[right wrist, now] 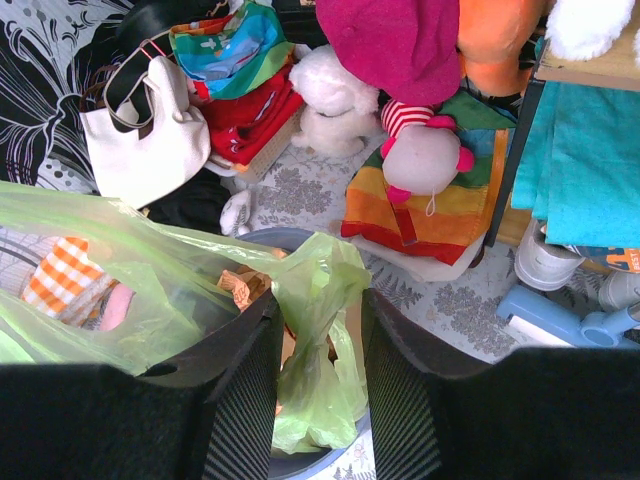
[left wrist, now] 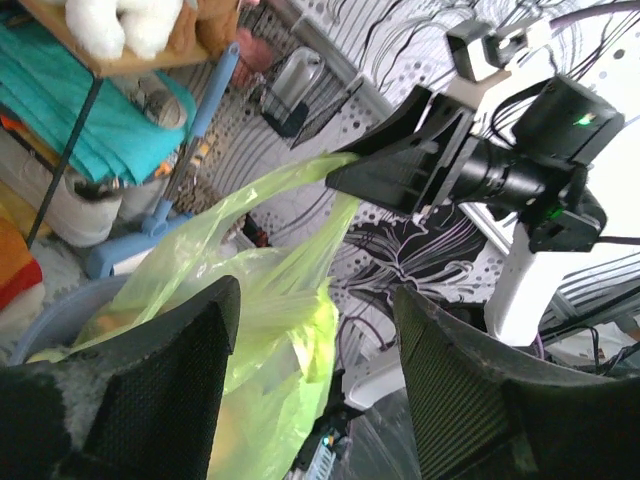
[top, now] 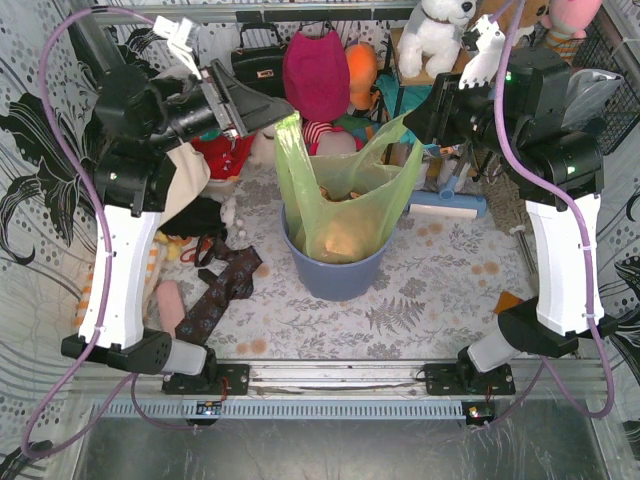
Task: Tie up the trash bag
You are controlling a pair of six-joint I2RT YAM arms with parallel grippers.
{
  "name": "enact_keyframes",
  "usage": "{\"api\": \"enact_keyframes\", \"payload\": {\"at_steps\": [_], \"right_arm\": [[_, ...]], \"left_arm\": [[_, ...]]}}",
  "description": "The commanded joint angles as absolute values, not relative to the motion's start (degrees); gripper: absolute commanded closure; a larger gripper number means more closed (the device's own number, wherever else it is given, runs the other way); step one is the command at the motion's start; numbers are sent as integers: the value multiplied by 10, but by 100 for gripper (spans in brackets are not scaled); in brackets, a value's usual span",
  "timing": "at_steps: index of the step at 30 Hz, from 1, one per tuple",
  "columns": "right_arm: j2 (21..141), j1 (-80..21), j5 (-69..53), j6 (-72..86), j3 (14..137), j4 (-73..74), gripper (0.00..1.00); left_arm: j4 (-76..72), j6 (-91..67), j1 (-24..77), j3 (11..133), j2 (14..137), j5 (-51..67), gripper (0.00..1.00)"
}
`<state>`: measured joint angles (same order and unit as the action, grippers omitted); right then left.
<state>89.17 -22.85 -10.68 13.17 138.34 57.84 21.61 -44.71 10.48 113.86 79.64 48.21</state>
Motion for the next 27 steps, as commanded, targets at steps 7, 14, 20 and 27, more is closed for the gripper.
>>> {"api": "enact_keyframes", "payload": {"at_steps": [7,14,20,27], "right_arm": [[884,-227,-106,127,1388,572,64],[878,-227,-102,125,1379,562,75],[883,-227,-95,123,1374,527,84],[898,-227,-82,120,1383,488,72]], "left_arm": [[339,-338,137,1181,820,439,40],[334,-344,136,1196,815,433,63],[278,-361,137,1193,799,439,98],[185,-411,137,1168,790,486,100]]}}
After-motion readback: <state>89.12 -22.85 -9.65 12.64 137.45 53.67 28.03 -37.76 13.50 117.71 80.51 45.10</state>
